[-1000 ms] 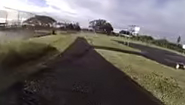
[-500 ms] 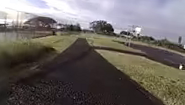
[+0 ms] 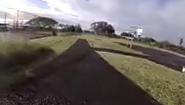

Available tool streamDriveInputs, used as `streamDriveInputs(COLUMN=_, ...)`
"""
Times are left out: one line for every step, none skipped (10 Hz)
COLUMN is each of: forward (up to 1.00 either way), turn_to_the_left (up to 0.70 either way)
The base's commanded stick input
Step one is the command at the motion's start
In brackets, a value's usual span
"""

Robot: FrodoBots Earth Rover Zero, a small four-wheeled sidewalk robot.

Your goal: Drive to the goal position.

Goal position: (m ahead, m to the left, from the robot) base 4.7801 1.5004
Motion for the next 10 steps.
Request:
streamDriveInputs(forward=0.5, turn_to_the_left=0.0)
streamDriveInputs(forward=0.5, turn_to_the_left=0.0)
streamDriveInputs(forward=0.5, turn_to_the_left=0.0)
streamDriveInputs(forward=0.5, turn_to_the_left=0.0)
streamDriveInputs(forward=0.5, turn_to_the_left=0.0)
streamDriveInputs(forward=0.5, turn_to_the_left=0.0)
streamDriveInputs(forward=0.5, turn_to_the_left=0.0)
streamDriveInputs(forward=0.5, turn_to_the_left=0.0)
streamDriveInputs(forward=0.5, turn_to_the_left=0.0)
streamDriveInputs(forward=0.5, turn_to_the_left=0.0)
